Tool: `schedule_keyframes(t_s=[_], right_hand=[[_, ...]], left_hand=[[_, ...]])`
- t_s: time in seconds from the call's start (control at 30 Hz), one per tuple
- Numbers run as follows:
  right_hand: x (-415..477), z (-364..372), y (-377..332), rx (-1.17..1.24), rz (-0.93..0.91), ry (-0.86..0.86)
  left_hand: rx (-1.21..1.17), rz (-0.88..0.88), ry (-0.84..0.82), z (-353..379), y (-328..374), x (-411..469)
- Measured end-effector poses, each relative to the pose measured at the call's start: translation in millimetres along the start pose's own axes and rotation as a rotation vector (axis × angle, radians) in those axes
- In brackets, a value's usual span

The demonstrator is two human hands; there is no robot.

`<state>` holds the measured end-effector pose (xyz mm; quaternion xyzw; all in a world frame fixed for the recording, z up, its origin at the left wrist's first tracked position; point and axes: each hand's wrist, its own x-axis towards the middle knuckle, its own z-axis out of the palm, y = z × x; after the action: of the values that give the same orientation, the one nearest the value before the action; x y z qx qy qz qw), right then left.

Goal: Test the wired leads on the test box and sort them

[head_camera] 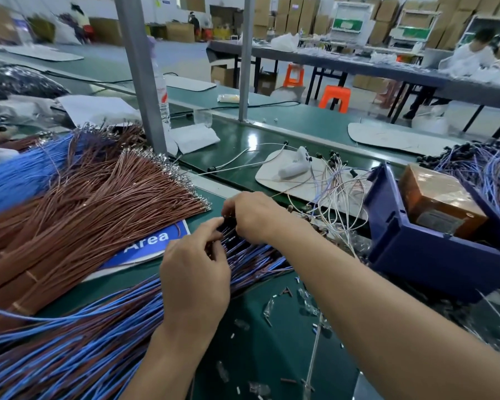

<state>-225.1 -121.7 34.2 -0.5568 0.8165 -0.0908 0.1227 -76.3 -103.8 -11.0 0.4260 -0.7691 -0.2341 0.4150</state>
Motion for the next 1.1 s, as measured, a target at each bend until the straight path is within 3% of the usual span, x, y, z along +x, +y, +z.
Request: schedule_keyframes(t_s=[0.17, 0.27, 0.4, 0.57, 0.77, 0.97, 1.03, 1.1], right_hand=[[25.0, -2.5, 2.0, -0.104, 0.001, 0.032], [31.8, -5.7, 2.4, -0.153, -0.004, -0.042], [31.6, -13.0, 0.6, -0.037, -0.034, -0.035], [22.0, -14.7, -20.1, -0.078, -0.123, -0.159], [15.3, -20.0, -16.2, -0.051, -0.11, -0.122], [-1.9, -38.4, 14.3, 0.257, 0.064, 0.161], [-14.8, -40.4, 25.9, 0.514, 0.106, 0.257], [-31.7, -39.9, 31.9, 0.96, 0.178, 0.356]], left_hand=[[-0.015, -0.025, 0.039, -1.9, -3.0, 2.9], [0.08, -0.062, 0.077, -2.6, -9.5, 5.9], [0.233, -0.14, 0.002, -0.5, -15.9, 9.7], [0.221, -0.123, -0.09, -1.5, -21.0, 11.4], [0.213, -0.078, -0.024, -1.1, -20.1, 10.0], [0.184, -0.174, 0.049, -1.2, -18.6, 9.3], [0.168, -0.175, 0.025, -2.1, -17.9, 11.3], [0.098, -0.177, 0.03, -4.3, -15.4, 13.0]])
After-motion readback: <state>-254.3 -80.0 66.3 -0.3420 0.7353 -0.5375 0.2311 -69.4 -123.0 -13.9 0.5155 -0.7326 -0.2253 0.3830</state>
